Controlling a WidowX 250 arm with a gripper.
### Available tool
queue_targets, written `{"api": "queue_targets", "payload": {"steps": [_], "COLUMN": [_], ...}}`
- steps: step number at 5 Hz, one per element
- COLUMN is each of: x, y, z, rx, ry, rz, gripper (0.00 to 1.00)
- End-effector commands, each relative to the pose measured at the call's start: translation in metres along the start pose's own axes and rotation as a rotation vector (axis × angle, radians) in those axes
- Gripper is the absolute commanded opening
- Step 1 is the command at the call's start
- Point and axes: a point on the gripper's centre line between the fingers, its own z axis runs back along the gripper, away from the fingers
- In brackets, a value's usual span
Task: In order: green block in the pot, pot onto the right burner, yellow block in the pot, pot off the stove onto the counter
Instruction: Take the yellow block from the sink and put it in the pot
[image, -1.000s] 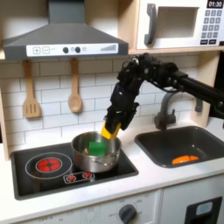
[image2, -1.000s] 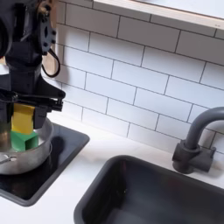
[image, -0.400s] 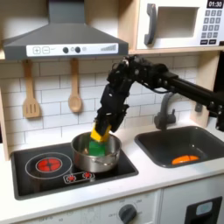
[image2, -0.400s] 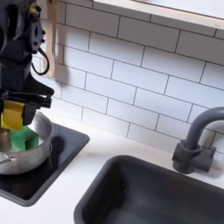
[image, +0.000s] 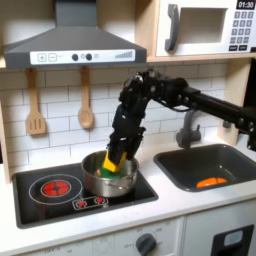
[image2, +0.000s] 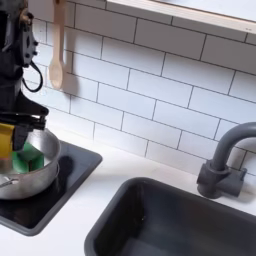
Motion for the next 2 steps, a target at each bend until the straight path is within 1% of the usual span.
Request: {"api": "queue_targets", "payload": {"steps": [1, 2], "x": [-0.0022, -0.0046], "y": [-0.0025, -0.0007], "z": [0.001, 0.0019], "rx": [-0.021, -0.015], "ry": [0.014, 0.02], "rz": [0.008, 0.015], "gripper": [1.0, 1.0]}}
